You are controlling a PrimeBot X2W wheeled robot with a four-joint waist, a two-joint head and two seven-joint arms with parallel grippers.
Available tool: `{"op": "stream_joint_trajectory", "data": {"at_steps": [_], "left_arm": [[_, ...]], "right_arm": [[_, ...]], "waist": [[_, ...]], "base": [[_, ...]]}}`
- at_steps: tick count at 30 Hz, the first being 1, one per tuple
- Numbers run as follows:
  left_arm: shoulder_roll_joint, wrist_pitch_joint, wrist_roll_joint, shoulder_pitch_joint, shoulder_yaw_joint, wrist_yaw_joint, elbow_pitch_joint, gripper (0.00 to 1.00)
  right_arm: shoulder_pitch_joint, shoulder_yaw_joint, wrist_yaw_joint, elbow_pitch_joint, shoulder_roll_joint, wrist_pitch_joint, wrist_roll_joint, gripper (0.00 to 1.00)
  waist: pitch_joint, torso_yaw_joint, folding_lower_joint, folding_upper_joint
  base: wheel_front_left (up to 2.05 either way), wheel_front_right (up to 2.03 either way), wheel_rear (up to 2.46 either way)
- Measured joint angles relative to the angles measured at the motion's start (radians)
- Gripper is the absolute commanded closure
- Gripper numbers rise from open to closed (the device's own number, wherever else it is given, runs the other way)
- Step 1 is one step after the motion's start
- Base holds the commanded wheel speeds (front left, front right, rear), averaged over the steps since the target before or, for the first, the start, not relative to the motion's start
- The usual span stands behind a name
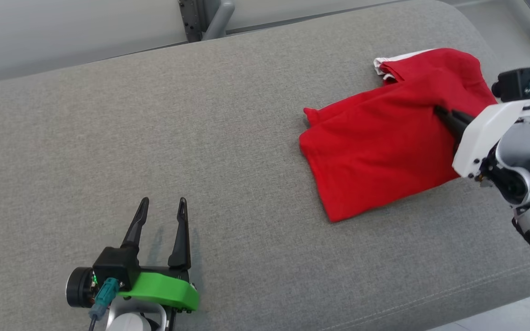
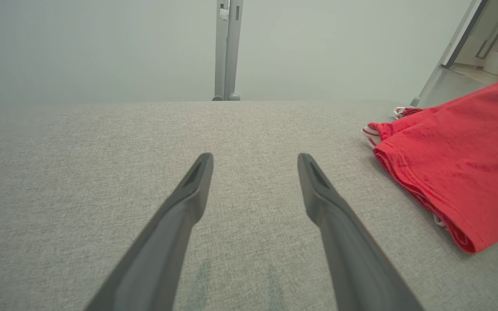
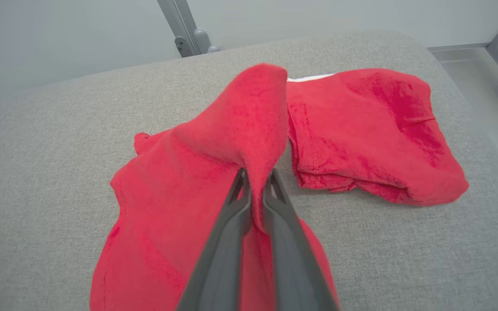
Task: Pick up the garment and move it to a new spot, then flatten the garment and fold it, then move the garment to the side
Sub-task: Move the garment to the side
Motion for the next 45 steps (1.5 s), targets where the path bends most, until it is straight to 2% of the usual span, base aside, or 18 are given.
{"op": "stream_joint_trajectory", "data": {"at_steps": [11,16,22,28,33,41,42,43,44,45], "left_arm": [[-0.002,0.000,-0.001,0.014,-0.011,0.002,-0.002,0.00],[-0.002,0.000,0.004,0.012,-0.009,0.002,-0.004,0.00],[0.001,0.000,0.020,-0.006,-0.010,-0.003,-0.007,0.00],[0.016,0.000,0.031,-0.022,-0.011,-0.003,-0.013,0.00],[0.033,0.002,0.040,-0.042,-0.014,-0.003,-0.028,0.00],[0.049,0.015,0.048,-0.063,-0.023,-0.002,-0.051,0.00],[0.051,0.015,0.048,-0.064,-0.024,-0.001,-0.053,0.00],[0.051,0.015,0.049,-0.065,-0.026,0.000,-0.055,0.00],[0.052,0.016,0.049,-0.066,-0.028,0.000,-0.056,0.00],[0.052,0.016,0.049,-0.066,-0.030,0.000,-0.058,0.00]], "right_arm": [[-0.151,-0.095,0.000,0.041,-0.032,0.109,-0.134,1.00],[-0.196,-0.131,0.000,0.083,-0.052,0.114,-0.221,1.00],[-0.258,-0.200,0.000,0.187,-0.055,0.086,-0.322,1.00],[-0.304,-0.327,0.000,0.301,-0.100,0.043,-0.449,1.00],[-0.322,-0.444,0.000,0.387,-0.098,-0.010,-0.556,1.00],[-0.345,-0.546,0.000,0.456,-0.087,-0.085,-0.745,1.00],[-0.347,-0.565,0.000,0.459,-0.087,-0.099,-0.777,0.77],[-0.349,-0.582,0.000,0.461,-0.087,-0.108,-0.813,0.42],[-0.350,-0.602,0.000,0.462,-0.087,-0.119,-0.849,0.00],[-0.351,-0.627,0.000,0.461,-0.086,-0.138,-0.877,0.00]], "waist": [[-0.014,0.063,0.0000,0.0000],[0.003,0.078,0.0000,0.0000],[0.038,0.095,0.0000,0.0000],[0.086,0.123,0.0000,0.0000],[0.144,0.148,0.0000,0.0000],[0.218,0.182,0.0000,0.0000],[0.226,0.186,0.0000,0.0000],[0.233,0.190,0.0001,0.0000],[0.240,0.193,0.0000,0.0000],[0.245,0.197,0.0001,0.0000]], "base": [[0.00,0.00,0.00],[0.00,0.00,0.00],[0.00,0.00,0.00],[0.00,0.00,0.00],[0.00,0.00,0.00],[0.00,0.00,0.00],[0.00,0.00,0.00],[0.00,0.00,0.00],[0.00,0.00,0.00],[0.00,0.00,0.00]]}}
